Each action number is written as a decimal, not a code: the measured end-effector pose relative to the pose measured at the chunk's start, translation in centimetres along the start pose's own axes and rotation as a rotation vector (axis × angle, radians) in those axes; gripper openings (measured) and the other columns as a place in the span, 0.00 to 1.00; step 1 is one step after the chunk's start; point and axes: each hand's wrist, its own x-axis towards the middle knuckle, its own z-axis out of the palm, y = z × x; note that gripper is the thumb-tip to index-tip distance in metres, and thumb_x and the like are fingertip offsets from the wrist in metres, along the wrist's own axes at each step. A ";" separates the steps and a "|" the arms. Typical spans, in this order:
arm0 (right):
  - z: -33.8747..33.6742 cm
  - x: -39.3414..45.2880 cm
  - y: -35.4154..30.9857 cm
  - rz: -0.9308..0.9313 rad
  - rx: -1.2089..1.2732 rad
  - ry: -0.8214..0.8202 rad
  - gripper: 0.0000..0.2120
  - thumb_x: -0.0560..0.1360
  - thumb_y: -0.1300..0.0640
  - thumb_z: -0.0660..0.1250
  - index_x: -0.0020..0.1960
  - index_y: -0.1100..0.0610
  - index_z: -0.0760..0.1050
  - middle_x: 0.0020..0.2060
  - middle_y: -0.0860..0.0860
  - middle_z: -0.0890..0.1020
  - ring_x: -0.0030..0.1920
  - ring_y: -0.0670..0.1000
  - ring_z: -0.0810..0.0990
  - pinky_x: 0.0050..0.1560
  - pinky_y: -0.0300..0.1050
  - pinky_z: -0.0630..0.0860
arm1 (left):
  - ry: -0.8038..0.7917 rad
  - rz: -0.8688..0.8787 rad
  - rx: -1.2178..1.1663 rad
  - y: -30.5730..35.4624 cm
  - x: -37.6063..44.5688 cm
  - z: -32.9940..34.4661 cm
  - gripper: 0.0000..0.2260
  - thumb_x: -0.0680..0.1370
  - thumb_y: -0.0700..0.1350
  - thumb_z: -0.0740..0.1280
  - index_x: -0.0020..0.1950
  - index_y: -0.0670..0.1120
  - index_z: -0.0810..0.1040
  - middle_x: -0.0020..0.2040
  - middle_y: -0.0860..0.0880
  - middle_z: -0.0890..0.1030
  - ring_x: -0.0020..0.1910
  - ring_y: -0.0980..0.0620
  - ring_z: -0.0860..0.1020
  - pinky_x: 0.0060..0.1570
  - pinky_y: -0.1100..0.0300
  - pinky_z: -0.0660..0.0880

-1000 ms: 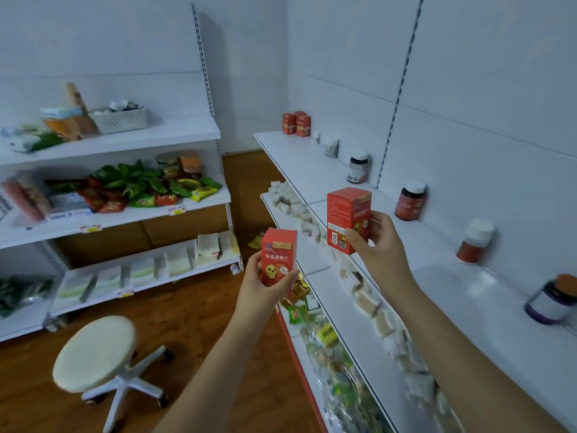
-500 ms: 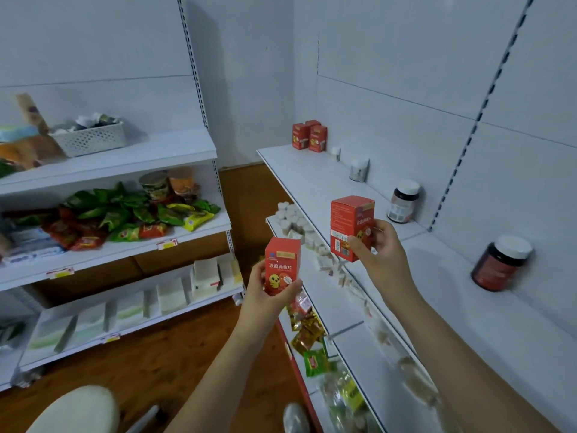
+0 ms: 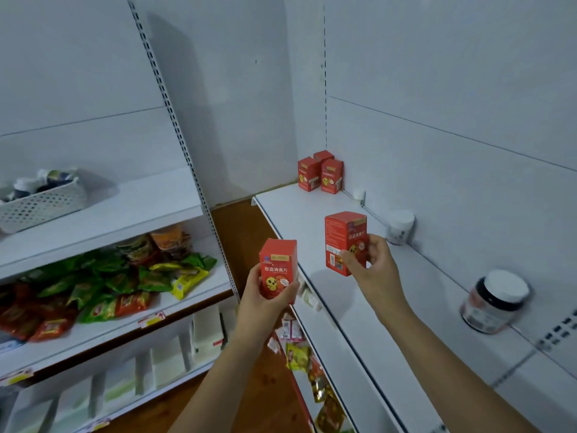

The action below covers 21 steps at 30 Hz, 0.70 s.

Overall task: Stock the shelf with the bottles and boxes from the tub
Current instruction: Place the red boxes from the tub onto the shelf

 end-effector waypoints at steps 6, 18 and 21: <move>3.8 6.5 1.5 0.032 -0.023 0.061 0.21 0.74 0.50 0.73 0.63 0.51 0.70 0.54 0.46 0.82 0.50 0.41 0.80 0.44 0.32 0.74 | -0.024 0.007 0.042 -0.2 9.3 -0.8 0.32 0.69 0.59 0.75 0.68 0.59 0.66 0.57 0.58 0.78 0.53 0.57 0.80 0.46 0.64 0.77; 13.1 19.5 3.2 0.094 -0.001 0.308 0.17 0.73 0.50 0.73 0.59 0.44 0.72 0.53 0.41 0.82 0.51 0.40 0.82 0.49 0.37 0.78 | -0.335 0.156 0.147 2.7 32.5 -1.1 0.30 0.71 0.54 0.75 0.69 0.57 0.65 0.57 0.59 0.77 0.52 0.62 0.78 0.37 0.73 0.73; 14.9 22.5 3.0 0.113 -0.047 0.368 0.17 0.74 0.55 0.74 0.57 0.44 0.71 0.50 0.39 0.81 0.50 0.39 0.82 0.50 0.36 0.77 | -0.418 0.193 0.185 3.3 37.0 -1.0 0.30 0.71 0.52 0.76 0.68 0.56 0.65 0.56 0.60 0.76 0.53 0.62 0.77 0.38 0.73 0.74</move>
